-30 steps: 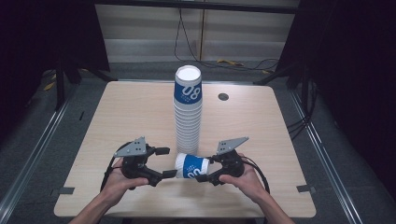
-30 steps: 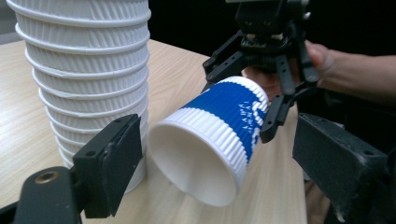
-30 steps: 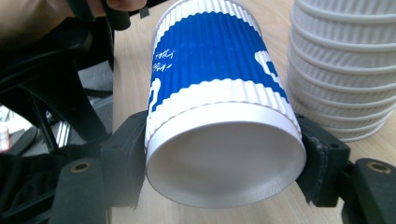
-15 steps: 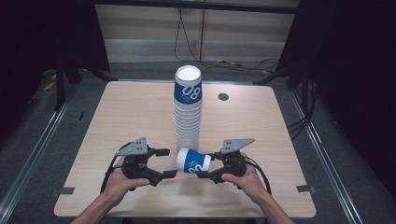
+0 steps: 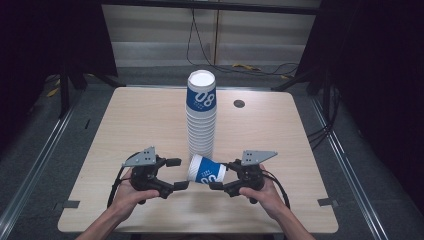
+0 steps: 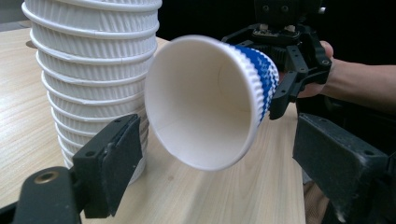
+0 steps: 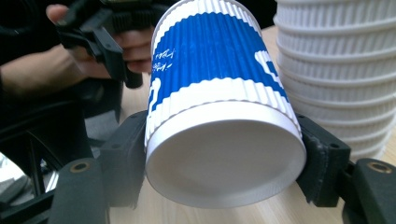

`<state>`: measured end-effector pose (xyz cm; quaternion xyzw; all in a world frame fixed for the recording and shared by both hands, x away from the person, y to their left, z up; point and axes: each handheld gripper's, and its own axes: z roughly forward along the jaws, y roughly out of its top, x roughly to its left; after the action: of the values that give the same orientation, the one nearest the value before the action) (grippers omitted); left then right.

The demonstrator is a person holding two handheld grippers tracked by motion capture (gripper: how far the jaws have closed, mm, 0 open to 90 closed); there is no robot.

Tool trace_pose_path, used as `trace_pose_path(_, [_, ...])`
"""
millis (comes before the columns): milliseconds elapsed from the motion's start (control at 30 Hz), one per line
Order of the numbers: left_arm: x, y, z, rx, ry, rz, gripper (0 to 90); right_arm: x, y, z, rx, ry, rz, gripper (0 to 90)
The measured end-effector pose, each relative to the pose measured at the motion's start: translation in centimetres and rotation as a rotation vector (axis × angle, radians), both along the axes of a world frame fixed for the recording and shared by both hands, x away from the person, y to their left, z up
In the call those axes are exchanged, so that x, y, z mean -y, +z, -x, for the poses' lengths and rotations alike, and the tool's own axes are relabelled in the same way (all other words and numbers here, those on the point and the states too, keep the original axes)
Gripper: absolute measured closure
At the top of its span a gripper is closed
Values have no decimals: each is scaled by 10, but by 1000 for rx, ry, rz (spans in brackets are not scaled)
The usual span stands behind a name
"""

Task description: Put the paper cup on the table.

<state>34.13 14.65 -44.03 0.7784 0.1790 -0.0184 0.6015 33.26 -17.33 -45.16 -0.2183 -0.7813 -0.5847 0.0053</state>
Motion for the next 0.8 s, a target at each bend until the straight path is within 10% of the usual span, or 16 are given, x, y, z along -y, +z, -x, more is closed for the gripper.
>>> trace_pose_path(467, [2,1,1,14,-21,-3,156,-2,-2,1,22,40,-116,288])
trace_pose_path(800, [10,4,-1,38,-75,5,156,-6,-4,3,22,79,-106,288])
